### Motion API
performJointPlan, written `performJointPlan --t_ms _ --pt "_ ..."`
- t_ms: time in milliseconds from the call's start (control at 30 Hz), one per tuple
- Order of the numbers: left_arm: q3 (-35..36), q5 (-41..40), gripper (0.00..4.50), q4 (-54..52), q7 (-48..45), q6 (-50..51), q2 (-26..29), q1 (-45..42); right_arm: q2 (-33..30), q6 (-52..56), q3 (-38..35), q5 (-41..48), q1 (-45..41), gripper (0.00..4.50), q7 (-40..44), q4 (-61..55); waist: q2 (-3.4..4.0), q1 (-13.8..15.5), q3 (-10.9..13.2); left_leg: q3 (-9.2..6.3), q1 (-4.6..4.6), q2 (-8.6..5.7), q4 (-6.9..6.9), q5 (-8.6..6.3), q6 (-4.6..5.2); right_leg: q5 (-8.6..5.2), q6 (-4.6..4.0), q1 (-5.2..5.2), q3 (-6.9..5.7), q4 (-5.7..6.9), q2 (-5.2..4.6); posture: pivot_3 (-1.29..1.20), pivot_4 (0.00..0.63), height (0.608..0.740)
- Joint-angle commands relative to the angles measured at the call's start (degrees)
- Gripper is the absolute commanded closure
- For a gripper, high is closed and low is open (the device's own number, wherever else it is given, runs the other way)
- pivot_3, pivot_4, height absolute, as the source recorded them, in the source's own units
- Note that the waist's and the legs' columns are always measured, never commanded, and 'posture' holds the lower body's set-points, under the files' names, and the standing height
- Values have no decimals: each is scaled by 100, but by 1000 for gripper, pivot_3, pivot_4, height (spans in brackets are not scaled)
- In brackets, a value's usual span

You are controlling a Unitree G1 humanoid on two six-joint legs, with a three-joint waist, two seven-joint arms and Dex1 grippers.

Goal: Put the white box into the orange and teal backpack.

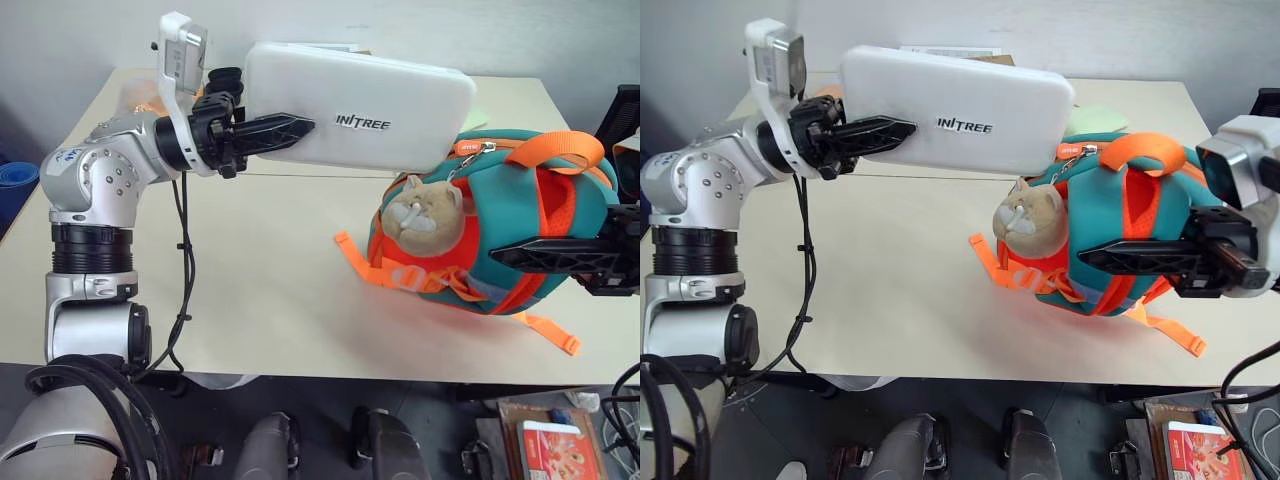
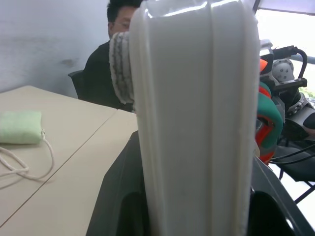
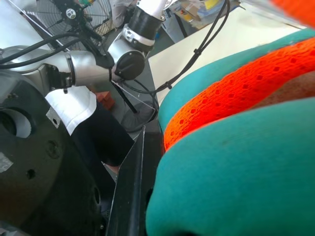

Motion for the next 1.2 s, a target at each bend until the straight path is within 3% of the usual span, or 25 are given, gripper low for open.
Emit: performJointPlan --t_ms 33,200,500,667,833,1000,1200 --pt "-117 263 3141 -103 -341 -373 109 -13 -187 -19 -395 422 -55 4483 -94 -159 0 4 0 0 0 1 1 0 0 0 0 0 -2 0 1 0 150 740" --pt "-787 1204 3141 -198 -522 -1510 -76 219 -166 -57 -378 568 -60 4483 -277 -170 0 32 0 0 2 0 8 0 1 0 0 1 0 -5 -2 0 150 740" --pt "-1418 2155 3141 517 -855 -2926 -843 -239 162 -379 46 456 -333 4483 -606 -202 -1 29 1 -3 -22 -1 63 -25 32 6 8 1 -3 -9 -8 0 150 740" --pt "-1644 2484 3141 1108 -792 -3261 -1568 -618 337 -512 243 388 -412 4483 -724 -253 -1 28 1 -3 -31 0 80 -36 43 8 11 -2 -3 -8 -11 0 150 740" --pt "-1838 2878 3141 1801 -223 -3582 -2647 -730 552 -671 357 403 -456 4483 -998 -311 -1 39 1 -3 -36 0 87 -41 52 13 21 1 -4 -9 -12 0 150 740" --pt "-1661 3088 3141 2317 368 -3476 -3074 -812 656 -743 347 370 -355 4483 -1156 -353 -1 12 1 -3 -41 -2 90 -45 59 17 27 -1 -5 -10 -15 0 150 740" --pt "-1238 2736 1298 1635 458 -2743 -2844 -544 747 -791 275 428 -147 4500 -1427 -460 -1 -6 1 -2 -36 6 90 -45 59 17 27 -2 -3 -15 -16 0 150 740"
